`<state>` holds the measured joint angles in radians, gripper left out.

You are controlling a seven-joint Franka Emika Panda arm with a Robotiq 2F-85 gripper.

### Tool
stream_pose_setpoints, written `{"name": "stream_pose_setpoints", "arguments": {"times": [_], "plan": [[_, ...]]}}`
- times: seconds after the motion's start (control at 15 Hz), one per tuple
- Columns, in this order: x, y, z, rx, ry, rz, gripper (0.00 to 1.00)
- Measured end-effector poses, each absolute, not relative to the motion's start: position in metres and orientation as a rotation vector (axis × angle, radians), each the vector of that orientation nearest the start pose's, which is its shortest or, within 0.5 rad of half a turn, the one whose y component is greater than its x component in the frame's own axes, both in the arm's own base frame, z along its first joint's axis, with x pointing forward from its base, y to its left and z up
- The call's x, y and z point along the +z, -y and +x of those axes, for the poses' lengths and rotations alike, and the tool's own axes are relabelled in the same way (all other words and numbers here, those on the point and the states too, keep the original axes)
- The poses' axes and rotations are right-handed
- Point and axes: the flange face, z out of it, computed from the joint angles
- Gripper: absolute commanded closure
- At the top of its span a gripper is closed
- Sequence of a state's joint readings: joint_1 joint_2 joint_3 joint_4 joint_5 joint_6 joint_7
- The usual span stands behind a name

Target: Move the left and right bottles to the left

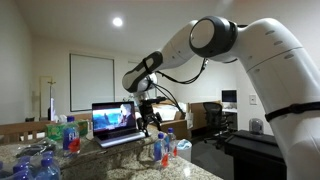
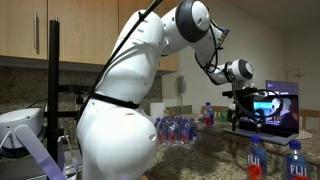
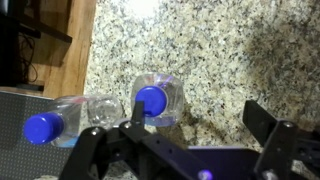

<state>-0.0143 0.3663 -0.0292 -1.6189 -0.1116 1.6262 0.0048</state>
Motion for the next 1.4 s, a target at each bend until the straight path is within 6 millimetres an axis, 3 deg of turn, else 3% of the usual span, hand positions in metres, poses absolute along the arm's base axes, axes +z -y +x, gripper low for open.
{"name": "stream_pose_setpoints", "arguments": {"times": [0.67, 0.93, 1.0, 1.13, 1.4], "plan": [[0.383, 0.085, 0.605, 0.600, -0.215, -3.104, 0.00], [0.373, 0.088, 0.599, 0.638, -0.224, -3.093, 0.00], [0.370, 0.087, 0.598, 0.650, -0.222, -3.091, 0.25], [0.365, 0.086, 0.596, 0.660, -0.218, -3.089, 0.32], [0.363, 0.087, 0.602, 0.574, -0.228, -3.110, 0.59]]}}
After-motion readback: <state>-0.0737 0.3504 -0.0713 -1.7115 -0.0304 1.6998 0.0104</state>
